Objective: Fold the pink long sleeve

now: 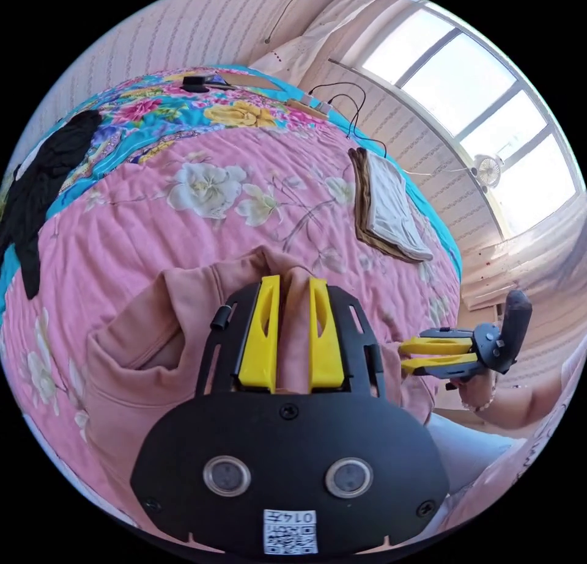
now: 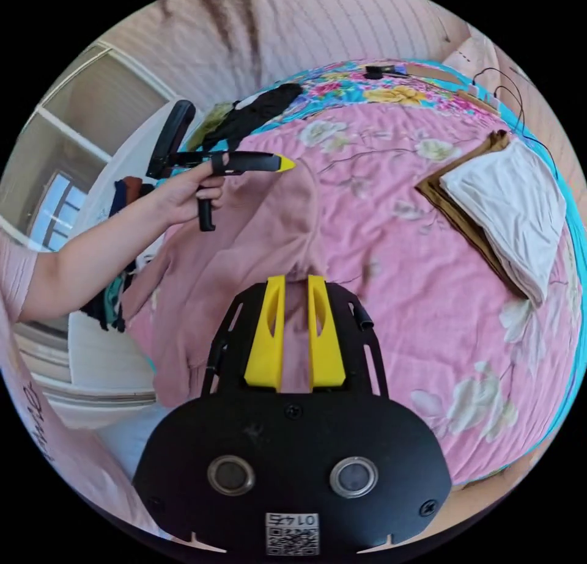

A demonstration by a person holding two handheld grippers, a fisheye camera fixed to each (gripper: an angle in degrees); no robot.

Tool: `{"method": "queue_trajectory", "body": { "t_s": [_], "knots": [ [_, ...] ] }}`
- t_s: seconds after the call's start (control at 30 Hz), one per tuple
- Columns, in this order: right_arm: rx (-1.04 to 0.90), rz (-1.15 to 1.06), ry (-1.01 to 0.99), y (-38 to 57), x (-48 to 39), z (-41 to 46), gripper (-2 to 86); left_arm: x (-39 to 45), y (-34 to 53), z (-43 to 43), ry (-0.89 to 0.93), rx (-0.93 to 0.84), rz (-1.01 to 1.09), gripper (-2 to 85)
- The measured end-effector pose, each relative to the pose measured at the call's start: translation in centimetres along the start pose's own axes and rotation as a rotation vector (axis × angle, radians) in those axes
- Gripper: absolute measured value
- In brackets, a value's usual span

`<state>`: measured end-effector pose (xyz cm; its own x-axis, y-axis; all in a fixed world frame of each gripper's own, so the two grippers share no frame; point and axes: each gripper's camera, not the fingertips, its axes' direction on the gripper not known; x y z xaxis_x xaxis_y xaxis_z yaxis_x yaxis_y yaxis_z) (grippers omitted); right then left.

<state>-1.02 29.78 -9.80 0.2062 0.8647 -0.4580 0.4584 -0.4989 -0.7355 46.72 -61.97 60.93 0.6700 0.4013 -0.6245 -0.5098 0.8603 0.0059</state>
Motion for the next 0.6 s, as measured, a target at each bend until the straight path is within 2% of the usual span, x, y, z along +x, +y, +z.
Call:
{"method": "queue_trajectory", "body": {
  "t_s": [0.07,0.13,0.33,0.43,0.6],
  "knots": [
    [-0.089,-0.003,-0.016,-1.1,0.5,2.1,5.2,-0.3,-0.5,0.4,0.046,-0.023,0.0,4.5],
    [-0.034,0.007,-0.093,-1.2,1.3,1.9,2.3,-0.3,-1.1,0.2,0.069,-0.021,0.015,3.3],
    [0.03,0.099,-0.025,-0.2,3.8,1.5,0.2,1.1,-2.8,1.2,-0.02,-0.049,0.085,2.8],
    [0.022,0.186,-0.088,0.2,5.2,3.7,0.0,1.2,-1.4,1.5,-0.044,-0.003,0.117,3.5],
    [0.027,0.155,-0.054,0.2,3.9,5.5,0.2,0.1,2.7,-5.7,0.032,0.059,0.072,6.4]
  ]
}}
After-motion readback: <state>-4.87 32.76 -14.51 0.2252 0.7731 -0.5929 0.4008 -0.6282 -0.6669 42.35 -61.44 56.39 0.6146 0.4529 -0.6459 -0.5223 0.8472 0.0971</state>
